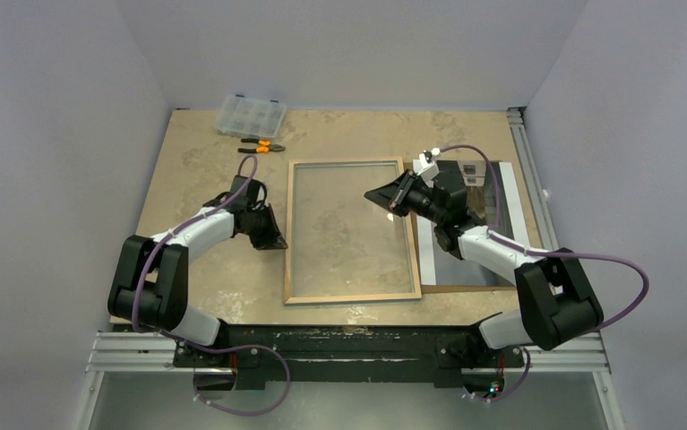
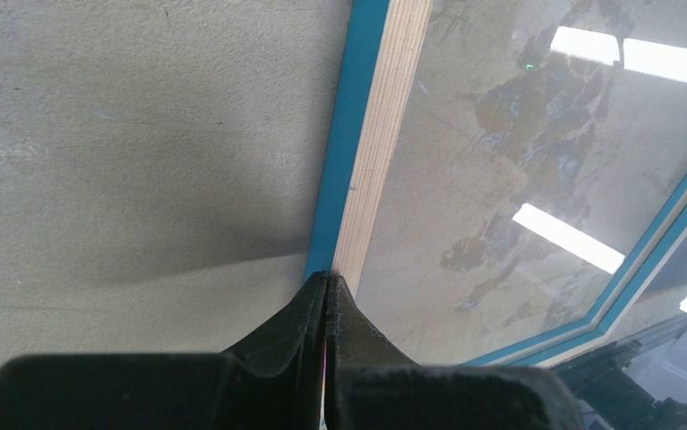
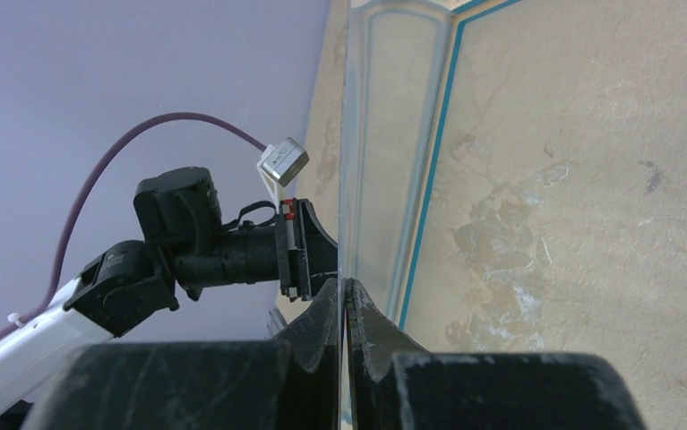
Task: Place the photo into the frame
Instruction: Place the photo frame item in the photo frame.
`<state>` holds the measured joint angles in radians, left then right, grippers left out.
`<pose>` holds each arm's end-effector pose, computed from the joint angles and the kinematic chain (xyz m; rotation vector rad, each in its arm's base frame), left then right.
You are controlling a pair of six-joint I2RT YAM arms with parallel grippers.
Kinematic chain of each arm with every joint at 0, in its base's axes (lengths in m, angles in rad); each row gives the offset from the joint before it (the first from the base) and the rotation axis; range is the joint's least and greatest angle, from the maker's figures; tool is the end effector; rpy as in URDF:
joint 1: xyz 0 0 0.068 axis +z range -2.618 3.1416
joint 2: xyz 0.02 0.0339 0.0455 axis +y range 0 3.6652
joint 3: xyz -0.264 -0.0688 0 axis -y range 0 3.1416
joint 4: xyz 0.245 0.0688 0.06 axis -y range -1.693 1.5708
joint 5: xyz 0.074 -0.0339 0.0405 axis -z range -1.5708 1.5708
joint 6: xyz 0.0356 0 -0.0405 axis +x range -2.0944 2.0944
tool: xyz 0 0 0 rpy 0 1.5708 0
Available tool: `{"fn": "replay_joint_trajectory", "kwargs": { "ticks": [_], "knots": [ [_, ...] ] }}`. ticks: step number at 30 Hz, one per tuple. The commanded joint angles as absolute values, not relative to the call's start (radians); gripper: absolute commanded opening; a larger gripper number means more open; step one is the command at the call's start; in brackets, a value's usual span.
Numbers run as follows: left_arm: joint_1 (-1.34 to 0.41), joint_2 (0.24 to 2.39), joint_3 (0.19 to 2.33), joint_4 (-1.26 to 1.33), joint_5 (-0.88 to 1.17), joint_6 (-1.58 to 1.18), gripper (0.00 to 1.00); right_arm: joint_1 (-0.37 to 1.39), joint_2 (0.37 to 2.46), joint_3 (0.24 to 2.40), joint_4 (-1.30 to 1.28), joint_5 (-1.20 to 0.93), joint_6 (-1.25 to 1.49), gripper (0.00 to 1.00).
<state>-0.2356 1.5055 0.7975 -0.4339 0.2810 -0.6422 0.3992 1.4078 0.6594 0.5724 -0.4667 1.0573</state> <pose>0.2631 -0.0733 0.1648 -0.4820 2.7665 -0.6191 0.2717 0.1320 0.2327 0.2604 1.9539 1.4210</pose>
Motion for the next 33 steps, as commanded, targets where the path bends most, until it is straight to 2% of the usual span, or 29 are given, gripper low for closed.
{"fn": "replay_joint_trajectory", "kwargs": {
  "ticks": [1, 16, 33],
  "knots": [
    [-0.245, 1.567, 0.77, -0.436, 0.239, -0.62, 0.0, 0.406, 1.414, 0.634, 0.612, -0.475, 1.045, 0.0],
    [-0.245, 1.569, 0.772, -0.436, 0.242, -0.618, 0.0, 0.383, 1.379, 0.594, 0.467, -0.427, 0.955, 0.0],
    [-0.245, 1.576, 0.773, -0.436, 0.247, -0.617, 0.0, 0.376, 1.431, 0.576, 0.495, -0.43, 0.904, 0.0]
  ]
}}
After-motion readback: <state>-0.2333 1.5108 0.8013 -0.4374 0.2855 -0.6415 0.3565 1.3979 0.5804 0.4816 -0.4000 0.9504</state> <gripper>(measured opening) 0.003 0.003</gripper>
